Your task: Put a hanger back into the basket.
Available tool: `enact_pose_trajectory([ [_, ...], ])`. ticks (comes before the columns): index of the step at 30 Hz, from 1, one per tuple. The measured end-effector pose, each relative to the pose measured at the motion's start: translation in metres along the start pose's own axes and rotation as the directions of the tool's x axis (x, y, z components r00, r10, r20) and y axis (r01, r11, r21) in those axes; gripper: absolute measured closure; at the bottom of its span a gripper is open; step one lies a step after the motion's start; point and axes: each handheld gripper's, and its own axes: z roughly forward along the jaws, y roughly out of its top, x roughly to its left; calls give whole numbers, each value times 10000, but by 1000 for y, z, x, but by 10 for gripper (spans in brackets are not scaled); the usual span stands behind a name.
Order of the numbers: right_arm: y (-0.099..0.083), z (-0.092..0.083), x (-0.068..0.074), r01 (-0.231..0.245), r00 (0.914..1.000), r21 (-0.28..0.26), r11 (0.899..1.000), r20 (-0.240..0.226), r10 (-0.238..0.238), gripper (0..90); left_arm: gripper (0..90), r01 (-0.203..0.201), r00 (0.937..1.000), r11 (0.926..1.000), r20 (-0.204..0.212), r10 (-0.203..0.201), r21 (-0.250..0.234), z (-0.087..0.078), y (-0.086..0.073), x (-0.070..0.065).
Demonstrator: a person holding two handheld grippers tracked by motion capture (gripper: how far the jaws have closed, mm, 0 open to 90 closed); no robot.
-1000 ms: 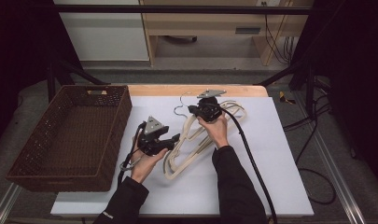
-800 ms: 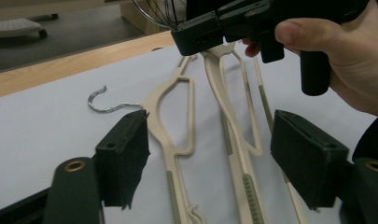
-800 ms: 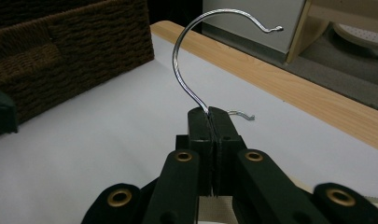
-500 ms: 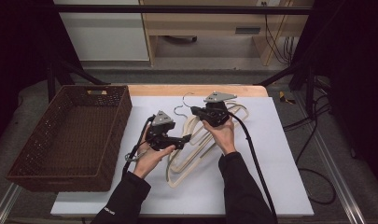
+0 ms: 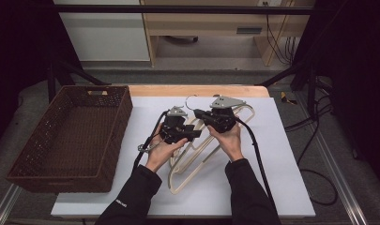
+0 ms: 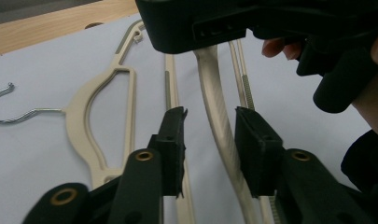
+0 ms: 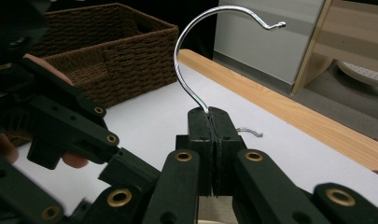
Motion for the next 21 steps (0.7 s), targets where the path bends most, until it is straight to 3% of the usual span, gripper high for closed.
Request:
enact_pose_trajectory([
  [4, 0, -2, 3, 54, 10000, -70, 10000, -79, -54, 896, 773, 291, 9995, 9995, 128, -289, -133, 1, 1, -1],
  [10, 0, -7, 5, 89, 9998, -275, 9996, -164, -93, 894, 805, 472, 9989, 9985, 90, -470, -265, -1, -1, -2],
  [14, 2, -13, 9, 125, 9999, -417, 9991, 22, -124, 884, 843, 637, 9980, 9970, 11, -638, -437, -8, -1, -4],
  [16, 3, -18, 13, 127, 9999, -474, 9988, 59, -124, 871, 857, 274, 9983, 9987, -501, -295, -427, -12, -1, -7],
  [21, 3, -35, 19, 55, 9999, -860, 9963, 148, -43, 780, 858, 368, 9990, 9977, -239, -382, -577, -23, -2, -7],
])
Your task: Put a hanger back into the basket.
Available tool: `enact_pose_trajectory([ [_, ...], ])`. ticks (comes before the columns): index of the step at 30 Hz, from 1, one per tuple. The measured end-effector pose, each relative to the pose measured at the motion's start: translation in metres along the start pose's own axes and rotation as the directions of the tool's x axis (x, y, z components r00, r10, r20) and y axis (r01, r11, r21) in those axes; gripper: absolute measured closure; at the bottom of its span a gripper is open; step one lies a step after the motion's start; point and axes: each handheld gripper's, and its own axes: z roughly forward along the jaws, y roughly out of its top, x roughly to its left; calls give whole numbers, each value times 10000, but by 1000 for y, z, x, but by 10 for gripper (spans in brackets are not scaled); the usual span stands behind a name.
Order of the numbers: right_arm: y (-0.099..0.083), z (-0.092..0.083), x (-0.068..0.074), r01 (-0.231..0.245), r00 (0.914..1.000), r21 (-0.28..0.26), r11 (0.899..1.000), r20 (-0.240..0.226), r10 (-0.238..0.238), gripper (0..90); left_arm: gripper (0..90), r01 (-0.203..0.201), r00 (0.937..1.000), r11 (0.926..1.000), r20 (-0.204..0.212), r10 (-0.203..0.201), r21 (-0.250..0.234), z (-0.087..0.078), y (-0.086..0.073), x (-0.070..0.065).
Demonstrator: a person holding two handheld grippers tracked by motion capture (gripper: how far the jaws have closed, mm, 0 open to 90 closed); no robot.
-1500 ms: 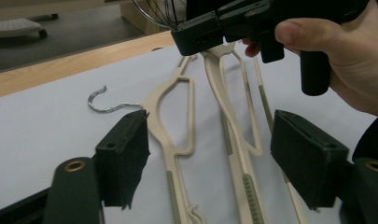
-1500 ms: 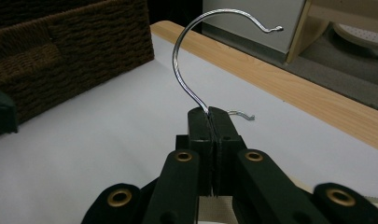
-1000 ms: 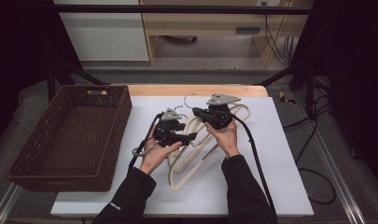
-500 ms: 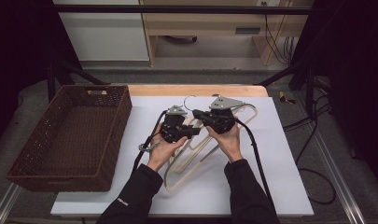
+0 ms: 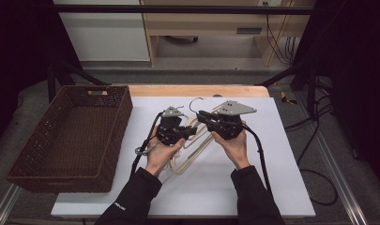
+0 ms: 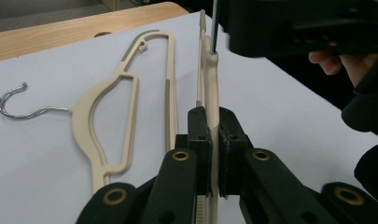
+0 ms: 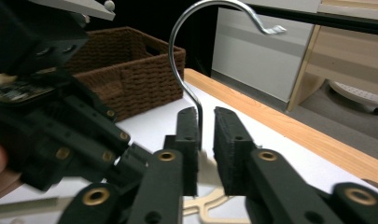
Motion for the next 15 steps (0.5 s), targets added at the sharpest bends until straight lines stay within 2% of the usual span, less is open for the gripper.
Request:
enact_pose_trajectory([
  [3, -3, -15, 2, -151, 9999, -65, 9999, 10, 151, 686, 858, -164, 9997, 9997, -176, 161, -175, -11, 2, -1],
  [4, -6, -26, 3, -323, 9995, -220, 9992, 42, 324, 611, 858, -163, 9997, 9995, -164, 158, -255, -15, 3, -1],
  [5, -6, -26, 3, -323, 9995, -220, 9992, 42, 324, 611, 858, -202, 9996, 9993, -192, 196, -306, -20, 4, -1],
  [6, -9, -32, 3, -382, 9993, -290, 9989, 53, 384, 569, 858, -251, 9994, 9990, -227, 242, -379, -25, 5, -1],
  [9, -16, -49, 3, -784, 9969, -575, 9953, 74, 790, 434, 858, -474, 9981, 9973, -416, 451, -553, -40, 8, -2],
  [10, -21, -60, 3, -914, 9954, -591, 9941, 226, 929, 356, 858, -649, 9967, 9958, -536, 615, -643, -50, 11, -3],
  [11, -21, -60, 3, -914, 9954, -591, 9941, 226, 929, 356, 858, -649, 9967, 9958, -536, 615, -643, -50, 11, -3],
  [12, -27, -69, 4, -984, 9940, -580, 9935, 415, 1009, 298, 858, -726, 9957, 9948, -626, 682, -713, -55, 12, -4],
  [13, -27, -69, 4, -984, 9940, -580, 9935, 415, 1009, 298, 858, -815, 9947, 9941, -684, 766, -722, -61, 14, -4],
  [14, -33, -78, 2, -1093, 9923, -594, 9922, 526, 1125, 243, 858, -1150, 9901, 9909, -890, 1087, -697, -72, 17, -5],
  [15, -36, -82, 1, -1165, 9905, -584, 9915, 660, 1203, 222, 858, -1150, 9901, 9909, -890, 1087, -697, -72, 17, -5],
])
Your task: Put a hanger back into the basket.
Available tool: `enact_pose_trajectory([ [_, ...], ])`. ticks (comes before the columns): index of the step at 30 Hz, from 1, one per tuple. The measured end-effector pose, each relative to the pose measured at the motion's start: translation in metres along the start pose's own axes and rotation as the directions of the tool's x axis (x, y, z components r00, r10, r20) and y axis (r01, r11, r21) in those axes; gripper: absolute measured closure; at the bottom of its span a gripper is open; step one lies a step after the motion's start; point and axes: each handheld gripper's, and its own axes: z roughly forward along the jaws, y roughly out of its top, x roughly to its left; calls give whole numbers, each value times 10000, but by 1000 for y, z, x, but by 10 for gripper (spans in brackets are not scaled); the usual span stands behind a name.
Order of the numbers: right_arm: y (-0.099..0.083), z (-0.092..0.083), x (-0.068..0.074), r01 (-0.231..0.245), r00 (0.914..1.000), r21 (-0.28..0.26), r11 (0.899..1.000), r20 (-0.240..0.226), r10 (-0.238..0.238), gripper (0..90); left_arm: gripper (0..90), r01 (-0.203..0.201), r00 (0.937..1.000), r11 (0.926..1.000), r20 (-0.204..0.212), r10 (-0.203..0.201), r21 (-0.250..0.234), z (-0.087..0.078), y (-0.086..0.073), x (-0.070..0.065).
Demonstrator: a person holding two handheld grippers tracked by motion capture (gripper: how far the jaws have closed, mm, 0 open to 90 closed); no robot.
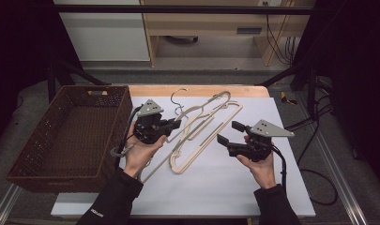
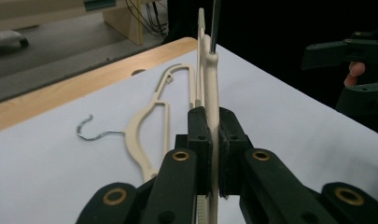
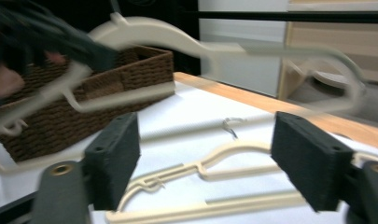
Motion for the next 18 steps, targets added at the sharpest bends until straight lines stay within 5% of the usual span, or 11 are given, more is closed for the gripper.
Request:
enact_pose_trajectory([
  [10, -20, -33, -17, -499, 9948, -1, 9988, 888, 497, 97, 858, -540, 9977, 9975, -426, 520, -462, -59, 17, 24],
  [18, -26, -35, -19, -398, 9930, 151, 9991, 1120, 378, 58, 858, -681, 9940, 9954, -903, 619, -672, -103, 18, 61],
])
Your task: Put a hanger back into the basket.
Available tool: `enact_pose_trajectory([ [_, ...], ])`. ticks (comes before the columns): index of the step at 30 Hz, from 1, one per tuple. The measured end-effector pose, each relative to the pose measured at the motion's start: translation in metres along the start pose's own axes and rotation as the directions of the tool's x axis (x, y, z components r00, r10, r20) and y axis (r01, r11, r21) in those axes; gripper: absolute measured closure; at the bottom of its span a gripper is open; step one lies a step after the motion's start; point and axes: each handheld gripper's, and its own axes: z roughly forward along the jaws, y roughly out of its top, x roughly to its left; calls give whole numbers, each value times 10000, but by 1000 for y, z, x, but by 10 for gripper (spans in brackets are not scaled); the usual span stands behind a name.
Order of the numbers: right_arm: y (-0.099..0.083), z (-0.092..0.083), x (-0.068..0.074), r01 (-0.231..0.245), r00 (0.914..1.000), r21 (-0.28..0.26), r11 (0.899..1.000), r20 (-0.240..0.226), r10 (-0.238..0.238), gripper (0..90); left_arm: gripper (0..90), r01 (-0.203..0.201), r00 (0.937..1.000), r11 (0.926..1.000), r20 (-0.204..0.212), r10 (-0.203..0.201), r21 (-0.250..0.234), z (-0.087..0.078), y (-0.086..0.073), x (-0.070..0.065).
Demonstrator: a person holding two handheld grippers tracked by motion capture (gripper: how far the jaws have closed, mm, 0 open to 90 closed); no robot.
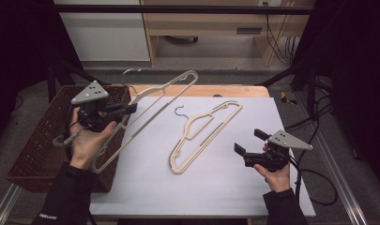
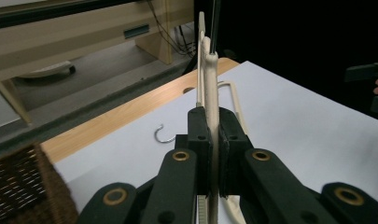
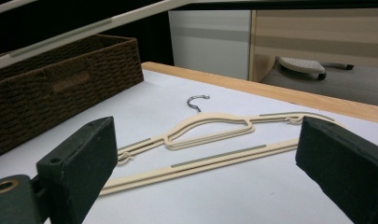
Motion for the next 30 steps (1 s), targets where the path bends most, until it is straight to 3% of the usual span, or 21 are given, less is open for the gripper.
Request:
enact_pose_trajectory([
  [5, -2, 0, -1, 57, 10000, 66, 10000, -36, -57, 45, 858, -191, 9988, 9997, -449, 197, 119, -20, -4, 21],
  [12, -4, -2, -3, 118, 9999, 129, 9998, 69, -119, 34, 858, 86, 9966, 9998, -816, -101, -186, -46, -14, 49],
  [20, -6, -2, -6, 91, 9999, 170, 9998, 108, -93, 25, 858, -94, 9909, 10000, -1340, 94, 6, -58, -25, 77],
  [30, -6, -3, -7, 103, 9998, 160, 9998, 157, -106, 25, 858, 149, 9859, 9998, -1662, -173, -154, -74, -45, 109],
])
